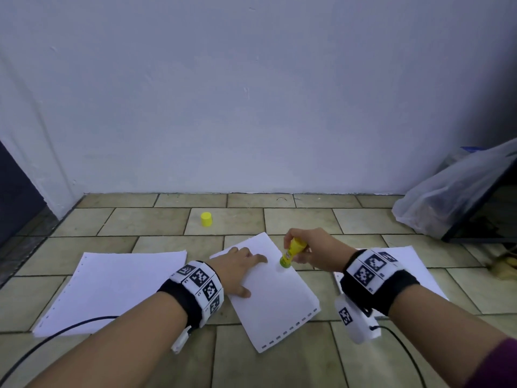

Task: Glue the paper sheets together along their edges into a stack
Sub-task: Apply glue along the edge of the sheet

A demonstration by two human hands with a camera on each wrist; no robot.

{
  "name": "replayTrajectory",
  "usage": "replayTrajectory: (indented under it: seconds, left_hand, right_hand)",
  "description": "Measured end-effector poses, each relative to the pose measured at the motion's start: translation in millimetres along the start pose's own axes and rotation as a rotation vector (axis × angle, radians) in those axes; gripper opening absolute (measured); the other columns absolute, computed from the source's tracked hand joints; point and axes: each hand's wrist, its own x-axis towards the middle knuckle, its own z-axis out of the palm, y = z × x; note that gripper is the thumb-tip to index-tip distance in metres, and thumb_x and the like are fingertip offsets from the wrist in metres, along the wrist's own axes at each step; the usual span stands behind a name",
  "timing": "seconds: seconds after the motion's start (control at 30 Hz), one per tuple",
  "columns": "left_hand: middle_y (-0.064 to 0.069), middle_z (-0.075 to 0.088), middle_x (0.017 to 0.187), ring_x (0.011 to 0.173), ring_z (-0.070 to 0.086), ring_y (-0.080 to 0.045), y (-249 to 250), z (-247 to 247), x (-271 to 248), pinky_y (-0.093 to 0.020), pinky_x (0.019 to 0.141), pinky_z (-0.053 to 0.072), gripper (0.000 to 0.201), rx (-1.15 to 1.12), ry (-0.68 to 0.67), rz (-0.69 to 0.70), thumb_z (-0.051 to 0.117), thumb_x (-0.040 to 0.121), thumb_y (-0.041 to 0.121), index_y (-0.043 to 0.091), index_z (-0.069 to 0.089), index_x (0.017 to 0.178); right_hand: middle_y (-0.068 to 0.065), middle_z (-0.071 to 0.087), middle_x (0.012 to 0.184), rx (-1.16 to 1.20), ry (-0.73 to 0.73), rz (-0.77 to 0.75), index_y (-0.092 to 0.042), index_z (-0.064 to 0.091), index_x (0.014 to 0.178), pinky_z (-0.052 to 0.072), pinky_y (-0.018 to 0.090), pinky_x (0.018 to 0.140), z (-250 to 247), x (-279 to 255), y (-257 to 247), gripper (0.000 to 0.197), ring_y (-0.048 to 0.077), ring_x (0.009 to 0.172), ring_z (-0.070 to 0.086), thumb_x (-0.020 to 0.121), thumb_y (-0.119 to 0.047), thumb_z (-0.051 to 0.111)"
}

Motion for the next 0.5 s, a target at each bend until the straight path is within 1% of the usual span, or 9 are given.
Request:
replayTrajectory:
  seconds: [0.07, 0.13, 0.2, 0.27, 0.33, 0.37, 0.43, 0.5]
  left_hand:
    - [-0.007, 0.026, 0.147, 0.135, 0.026, -0.027, 2, -3, 0, -0.04, 0.105, 0.032, 0.075, 0.032, -0.025, 0.014, 0.062, 0.09, 0.036, 0.033, 0.018, 0.15]
    - [-0.007, 0.02, 0.15, 0.137, 0.023, -0.028, 5, -5, 1, -0.041, 0.105, 0.032, 0.07, 0.094, -0.052, 0.002, 0.059, 0.091, 0.036, 0.036, 0.02, 0.149]
    - [-0.006, 0.017, 0.151, 0.138, 0.021, -0.027, 7, -6, 1, -0.041, 0.105, 0.033, 0.066, 0.136, -0.071, -0.008, 0.056, 0.094, 0.035, 0.037, 0.02, 0.149]
    - [-0.006, 0.015, 0.153, 0.139, 0.022, -0.026, 8, -6, 1, -0.04, 0.107, 0.034, 0.063, 0.166, -0.08, -0.008, 0.051, 0.097, 0.029, 0.038, 0.018, 0.15]
    - [-0.006, 0.013, 0.155, 0.139, 0.022, -0.026, 5, -6, -1, -0.04, 0.108, 0.035, 0.064, 0.205, -0.096, 0.0, 0.046, 0.099, 0.021, 0.039, 0.014, 0.151]
    - [-0.006, 0.013, 0.155, 0.139, 0.023, -0.026, 3, -7, -3, -0.039, 0.107, 0.036, 0.065, 0.226, -0.106, 0.004, 0.045, 0.099, 0.018, 0.04, 0.013, 0.151]
    - [-0.006, 0.017, 0.152, 0.136, 0.029, -0.026, 2, -8, -7, -0.037, 0.101, 0.04, 0.066, 0.259, -0.117, -0.006, 0.045, 0.099, 0.018, 0.039, 0.011, 0.152]
    - [-0.007, 0.023, 0.147, 0.129, 0.038, -0.026, 1, -9, -11, -0.037, 0.094, 0.044, 0.066, 0.279, -0.107, -0.021, 0.051, 0.096, 0.026, 0.037, 0.016, 0.151]
  right_hand:
    - [-0.002, 0.06, 0.086, -0.086, -0.046, -0.017, -0.022, 0.058, 0.103, 0.038, 0.016, 0.062, -1, -18, 3, 0.021, 0.01, 0.07, 0.048, 0.086, -0.014, 0.066]
    - [-0.002, 0.059, 0.087, -0.132, -0.091, -0.008, -0.023, 0.056, 0.105, 0.04, 0.019, 0.064, -1, -32, 3, 0.02, 0.012, 0.072, 0.05, 0.088, -0.015, 0.064]
    - [0.0, 0.061, 0.088, -0.154, -0.117, 0.002, -0.025, 0.055, 0.103, 0.044, 0.024, 0.066, -2, -42, 3, 0.019, 0.014, 0.072, 0.052, 0.089, -0.015, 0.063]
    - [0.001, 0.061, 0.091, -0.187, -0.138, 0.005, -0.026, 0.054, 0.101, 0.043, 0.024, 0.065, -4, -49, 3, 0.018, 0.014, 0.071, 0.051, 0.089, -0.016, 0.063]
    - [0.0, 0.058, 0.09, -0.218, -0.169, 0.008, -0.026, 0.054, 0.103, 0.042, 0.023, 0.062, -6, -53, 3, 0.018, 0.012, 0.071, 0.049, 0.089, -0.017, 0.062]
    - [-0.001, 0.057, 0.091, -0.224, -0.184, 0.011, -0.025, 0.055, 0.104, 0.043, 0.024, 0.064, -8, -54, 3, 0.019, 0.013, 0.073, 0.049, 0.089, -0.017, 0.063]
    - [0.0, 0.06, 0.093, -0.208, -0.177, 0.01, -0.026, 0.056, 0.104, 0.05, 0.032, 0.071, -13, -56, 5, 0.021, 0.017, 0.079, 0.054, 0.087, -0.017, 0.064]
    - [0.003, 0.067, 0.09, -0.109, -0.086, 0.009, -0.029, 0.058, 0.098, 0.053, 0.037, 0.076, -23, -53, 8, 0.022, 0.017, 0.078, 0.06, 0.083, -0.015, 0.067]
